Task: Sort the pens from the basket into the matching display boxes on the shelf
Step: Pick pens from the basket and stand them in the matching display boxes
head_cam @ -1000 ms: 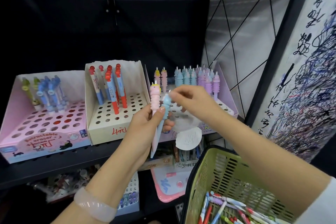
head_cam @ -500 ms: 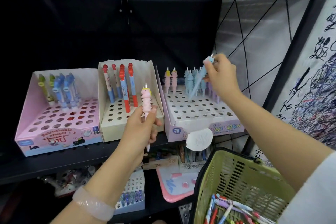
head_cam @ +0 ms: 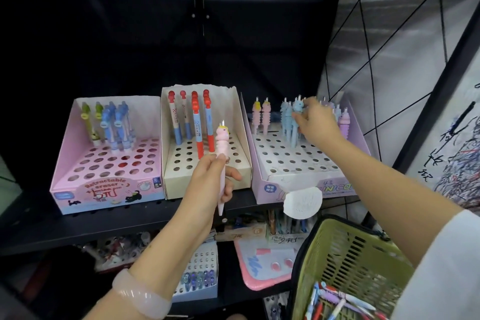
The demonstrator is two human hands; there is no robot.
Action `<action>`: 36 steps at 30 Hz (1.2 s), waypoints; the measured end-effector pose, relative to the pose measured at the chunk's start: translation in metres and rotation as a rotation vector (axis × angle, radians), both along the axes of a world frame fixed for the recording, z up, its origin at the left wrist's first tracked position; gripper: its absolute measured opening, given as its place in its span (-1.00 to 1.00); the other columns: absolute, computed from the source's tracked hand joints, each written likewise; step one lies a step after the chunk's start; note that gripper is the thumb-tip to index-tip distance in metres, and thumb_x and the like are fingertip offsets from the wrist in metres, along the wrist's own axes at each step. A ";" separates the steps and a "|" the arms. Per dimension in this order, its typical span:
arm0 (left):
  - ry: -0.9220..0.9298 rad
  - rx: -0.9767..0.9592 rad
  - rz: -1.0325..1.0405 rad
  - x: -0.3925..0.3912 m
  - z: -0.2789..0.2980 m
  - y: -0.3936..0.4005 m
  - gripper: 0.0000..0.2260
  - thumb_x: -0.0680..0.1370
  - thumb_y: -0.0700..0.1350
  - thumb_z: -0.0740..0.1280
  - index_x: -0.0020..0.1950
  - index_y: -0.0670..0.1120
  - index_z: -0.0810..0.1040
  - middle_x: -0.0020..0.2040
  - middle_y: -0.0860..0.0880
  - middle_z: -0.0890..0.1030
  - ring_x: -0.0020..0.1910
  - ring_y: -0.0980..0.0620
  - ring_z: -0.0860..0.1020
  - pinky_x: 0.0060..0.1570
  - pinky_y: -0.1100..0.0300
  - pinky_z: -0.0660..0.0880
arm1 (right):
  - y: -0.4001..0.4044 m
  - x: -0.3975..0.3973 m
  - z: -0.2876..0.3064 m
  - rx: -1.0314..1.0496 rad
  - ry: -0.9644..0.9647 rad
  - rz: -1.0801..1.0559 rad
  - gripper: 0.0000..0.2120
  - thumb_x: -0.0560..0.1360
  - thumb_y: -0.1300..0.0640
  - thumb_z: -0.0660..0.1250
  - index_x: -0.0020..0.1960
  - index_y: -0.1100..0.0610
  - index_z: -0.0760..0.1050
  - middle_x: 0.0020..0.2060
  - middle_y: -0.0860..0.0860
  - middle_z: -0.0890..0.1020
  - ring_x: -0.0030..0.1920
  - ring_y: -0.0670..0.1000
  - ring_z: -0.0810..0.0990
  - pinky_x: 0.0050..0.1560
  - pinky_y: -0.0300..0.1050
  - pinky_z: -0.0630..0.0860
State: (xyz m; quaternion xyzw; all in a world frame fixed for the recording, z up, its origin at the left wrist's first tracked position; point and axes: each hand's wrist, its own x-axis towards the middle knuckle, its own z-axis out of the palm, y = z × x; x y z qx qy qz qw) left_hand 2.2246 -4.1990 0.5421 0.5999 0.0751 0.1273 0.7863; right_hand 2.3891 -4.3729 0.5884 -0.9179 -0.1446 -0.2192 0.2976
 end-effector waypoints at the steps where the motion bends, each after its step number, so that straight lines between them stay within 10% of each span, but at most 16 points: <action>1: -0.007 -0.001 0.001 -0.001 -0.001 0.001 -0.87 0.63 -0.12 0.10 -0.04 -0.05 0.41 -0.46 0.02 0.57 -0.58 0.14 0.34 -0.59 0.32 0.25 | 0.001 0.000 -0.003 -0.016 0.020 -0.005 -0.73 0.57 0.15 0.23 0.19 0.30 0.37 -0.37 0.06 0.44 -0.31 0.07 0.44 -0.35 -0.14 0.30; 11: -0.057 0.070 0.026 -0.008 0.001 0.006 -0.88 0.60 -0.20 0.16 0.01 -0.03 0.46 -0.39 0.07 0.59 -0.49 0.17 0.40 -0.51 0.32 0.36 | 0.035 -0.048 0.001 0.107 -0.158 0.033 -0.71 0.53 0.13 0.28 0.22 0.19 0.43 0.07 0.06 0.54 0.03 -0.03 0.47 -0.01 -0.17 0.42; 18: -0.087 0.166 0.046 -0.006 0.005 0.003 -0.86 0.61 -0.18 0.17 0.09 -0.03 0.49 -0.24 0.07 0.65 -0.33 0.14 0.56 -0.32 0.34 0.48 | 0.078 -0.100 0.009 0.312 0.353 0.582 -0.84 0.52 0.05 0.31 0.07 0.09 0.50 -0.16 0.04 0.67 -0.12 -0.04 0.63 -0.03 -0.10 0.56; 21: -0.127 0.384 0.060 -0.008 0.005 0.013 -0.80 0.60 -0.16 0.18 0.14 0.12 0.44 0.01 0.18 0.59 -0.02 0.32 0.52 -0.12 0.44 0.43 | 0.077 -0.082 0.021 0.374 0.163 0.458 -0.82 0.54 0.10 0.27 0.08 0.19 0.49 -0.16 0.14 0.67 -0.14 0.09 0.63 -0.07 -0.06 0.57; 24: -0.153 0.521 0.050 -0.008 0.006 0.024 -0.73 0.59 -0.20 0.19 0.22 0.10 0.39 0.14 0.17 0.51 0.11 0.34 0.45 0.03 0.51 0.39 | 0.063 -0.054 0.038 0.384 -0.081 0.243 -0.79 0.54 0.08 0.27 0.12 0.16 0.47 -0.24 0.05 0.64 -0.29 -0.08 0.56 -0.31 -0.43 0.43; 28: -0.171 0.605 0.017 -0.007 0.006 0.033 -0.73 0.59 -0.18 0.20 0.23 0.13 0.38 0.19 0.18 0.48 0.20 0.27 0.43 0.13 0.47 0.35 | 0.044 -0.021 0.050 0.416 -0.172 0.071 -0.74 0.53 0.06 0.28 0.15 0.18 0.43 -0.19 -0.02 0.57 -0.17 -0.01 0.54 -0.13 -0.16 0.44; 36: -0.169 0.584 -0.016 0.002 0.007 0.037 -0.71 0.58 -0.18 0.21 0.18 0.19 0.40 0.20 0.19 0.49 0.24 0.17 0.42 -0.22 0.56 0.41 | 0.033 0.010 0.055 0.431 -0.224 -0.034 -0.75 0.56 0.09 0.23 0.16 0.22 0.39 -0.35 -0.04 0.50 -0.35 -0.05 0.48 -0.26 -0.17 0.40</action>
